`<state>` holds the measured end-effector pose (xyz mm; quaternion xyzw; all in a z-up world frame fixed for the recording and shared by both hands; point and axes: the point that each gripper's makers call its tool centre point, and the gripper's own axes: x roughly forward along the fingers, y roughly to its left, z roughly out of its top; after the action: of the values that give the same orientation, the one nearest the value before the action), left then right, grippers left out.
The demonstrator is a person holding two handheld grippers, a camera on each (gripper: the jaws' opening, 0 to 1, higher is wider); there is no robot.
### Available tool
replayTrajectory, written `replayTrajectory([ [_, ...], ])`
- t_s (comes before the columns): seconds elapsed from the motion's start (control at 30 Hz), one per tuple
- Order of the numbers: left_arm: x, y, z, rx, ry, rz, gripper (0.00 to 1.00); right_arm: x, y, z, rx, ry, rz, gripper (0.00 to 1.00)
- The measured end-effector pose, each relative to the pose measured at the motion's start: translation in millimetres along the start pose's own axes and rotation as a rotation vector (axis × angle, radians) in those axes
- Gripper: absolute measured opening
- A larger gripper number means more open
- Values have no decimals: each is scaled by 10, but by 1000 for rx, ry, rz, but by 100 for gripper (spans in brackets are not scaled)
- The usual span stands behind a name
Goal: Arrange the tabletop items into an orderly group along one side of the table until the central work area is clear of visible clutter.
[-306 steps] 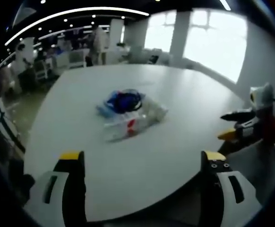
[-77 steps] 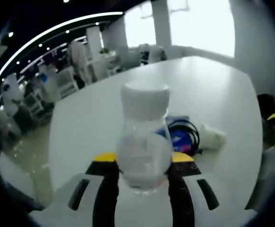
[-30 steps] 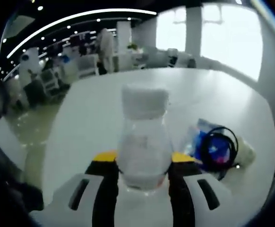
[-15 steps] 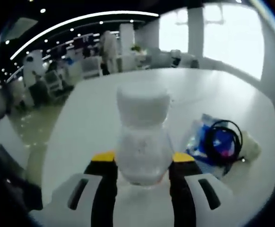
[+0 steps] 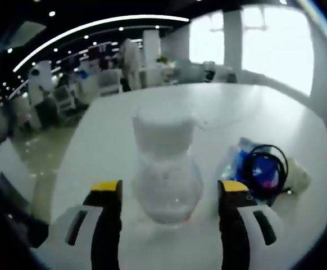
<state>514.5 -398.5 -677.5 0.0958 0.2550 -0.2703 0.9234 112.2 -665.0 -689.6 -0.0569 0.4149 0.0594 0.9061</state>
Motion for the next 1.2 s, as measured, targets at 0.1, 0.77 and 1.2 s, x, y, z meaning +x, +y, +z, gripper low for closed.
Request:
replayTrajectory([
  [0.1, 21, 14, 53, -41, -17, 38, 90, -2, 13, -1, -6, 2, 4, 71],
  [0.77, 33, 19, 20, -290, -56, 245, 91, 3, 20, -2, -31, 3, 2, 71],
  [1.2, 25, 113, 164, -317, -91, 292, 55, 10, 18, 1, -23, 3, 3, 71],
])
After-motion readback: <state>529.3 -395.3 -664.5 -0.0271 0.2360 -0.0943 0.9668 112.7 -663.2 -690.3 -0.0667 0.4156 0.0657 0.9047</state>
